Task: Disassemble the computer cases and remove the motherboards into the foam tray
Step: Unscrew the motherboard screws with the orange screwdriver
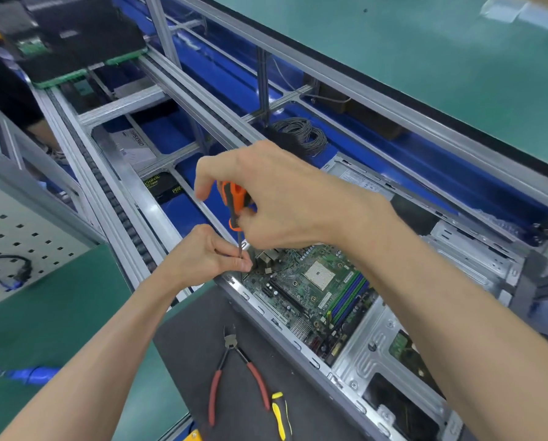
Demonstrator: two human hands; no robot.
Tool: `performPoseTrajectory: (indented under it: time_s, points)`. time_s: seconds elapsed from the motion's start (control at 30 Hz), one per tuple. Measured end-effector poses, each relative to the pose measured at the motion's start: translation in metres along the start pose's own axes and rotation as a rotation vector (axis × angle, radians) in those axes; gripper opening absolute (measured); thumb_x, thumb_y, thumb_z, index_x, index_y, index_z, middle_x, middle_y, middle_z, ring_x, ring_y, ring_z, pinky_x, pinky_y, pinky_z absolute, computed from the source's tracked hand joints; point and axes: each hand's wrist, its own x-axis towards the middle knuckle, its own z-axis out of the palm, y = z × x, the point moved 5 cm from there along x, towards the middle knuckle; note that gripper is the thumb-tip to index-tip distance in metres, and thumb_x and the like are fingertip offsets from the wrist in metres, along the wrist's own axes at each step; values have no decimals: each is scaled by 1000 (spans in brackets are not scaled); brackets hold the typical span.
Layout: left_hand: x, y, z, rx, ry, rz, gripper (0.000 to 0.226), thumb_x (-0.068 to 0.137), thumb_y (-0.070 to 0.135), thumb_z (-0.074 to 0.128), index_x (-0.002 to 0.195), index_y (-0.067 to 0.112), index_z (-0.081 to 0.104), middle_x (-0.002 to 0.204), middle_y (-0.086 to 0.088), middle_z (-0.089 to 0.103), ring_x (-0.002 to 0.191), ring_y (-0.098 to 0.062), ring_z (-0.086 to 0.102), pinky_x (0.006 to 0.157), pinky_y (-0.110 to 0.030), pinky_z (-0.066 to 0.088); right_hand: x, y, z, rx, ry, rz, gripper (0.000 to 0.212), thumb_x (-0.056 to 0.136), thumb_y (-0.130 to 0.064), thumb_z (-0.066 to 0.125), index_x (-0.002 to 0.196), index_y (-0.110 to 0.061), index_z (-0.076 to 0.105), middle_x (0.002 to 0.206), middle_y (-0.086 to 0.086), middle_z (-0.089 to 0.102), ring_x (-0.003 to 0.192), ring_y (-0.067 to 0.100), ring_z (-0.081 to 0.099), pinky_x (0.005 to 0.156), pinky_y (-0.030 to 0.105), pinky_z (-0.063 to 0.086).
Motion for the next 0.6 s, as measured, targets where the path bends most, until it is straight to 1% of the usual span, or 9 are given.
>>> performPoseTrajectory:
  time_s: [0.07, 0.13, 0.2, 0.27, 0.37, 0.47, 0.5, 0.57, 0.6]
  points:
    - [1, -1, 1, 1, -3, -16, 14, 73, 30, 87, 70, 40, 79, 82, 11, 77, 72, -25, 68, 74, -48, 57, 2, 1, 0, -197, 112, 52, 16, 87, -39, 56, 95, -25, 53, 71, -9, 46, 67, 14, 47, 63, 38, 42]
    - [2, 2, 3, -2, -5, -27, 6, 67, 43, 84, 70, 41, 80, 81, 8, 77, 57, -14, 55, 61, -39, 48, 3, 2, 0, -407, 186, 142, 34, 94, -58, 48, 88, -26, 40, 68, -7, 32, 62, 23, 38, 61, 37, 32]
    - [3, 3, 3, -24, 10, -27, 16, 60, 54, 80, 71, 42, 80, 79, 3, 77, 64, -27, 61, 65, -46, 50, 5, 2, 0, -397, 185, 90, 25, 96, -47, 53, 89, -26, 41, 68, -9, 30, 69, 26, 42, 62, 38, 35]
    - [2, 4, 4, -15, 9, -6, 17, 59, 54, 81, 71, 42, 80, 79, -1, 77, 81, -45, 66, 76, -53, 54, 4, 4, 0, -263, 94, 15, 10, 88, -26, 58, 96, -22, 54, 68, -10, 42, 75, 18, 48, 68, 39, 45]
    - [1, 2, 3, -22, 10, 15, 10, 65, 44, 86, 72, 40, 80, 80, -5, 77, 90, -50, 65, 84, -60, 54, -1, 6, -1, -35, -32, -19, 39, 73, -8, 58, 109, -25, 61, 83, -8, 55, 76, 8, 52, 71, 38, 49]
    - [2, 1, 4, -11, 5, 14, 12, 62, 50, 82, 68, 40, 79, 77, -4, 77, 90, -50, 65, 86, -61, 53, -1, 6, 1, -192, 83, 15, 19, 87, -39, 59, 99, -27, 50, 76, -8, 46, 69, 18, 47, 63, 39, 43]
    - [2, 2, 4, -1, 1, 13, 15, 60, 53, 80, 68, 41, 79, 77, -3, 77, 91, -49, 65, 86, -60, 53, -1, 5, 0, -318, 140, 65, 28, 92, -51, 55, 93, -26, 42, 70, -8, 38, 62, 20, 39, 59, 38, 37]
    - [2, 2, 5, -8, 3, 8, 20, 58, 58, 78, 70, 41, 79, 78, -3, 77, 88, -46, 67, 83, -56, 56, 0, 0, 1, -404, 190, 86, 32, 97, -52, 50, 89, -25, 34, 67, -6, 30, 55, 20, 28, 58, 37, 31]
    - [2, 2, 4, -20, 6, 9, 22, 57, 59, 79, 70, 41, 80, 78, -6, 77, 83, -43, 68, 79, -52, 56, 2, 0, 2, -396, 175, 49, 26, 97, -43, 53, 90, -23, 37, 68, -5, 36, 58, 22, 33, 59, 38, 35]
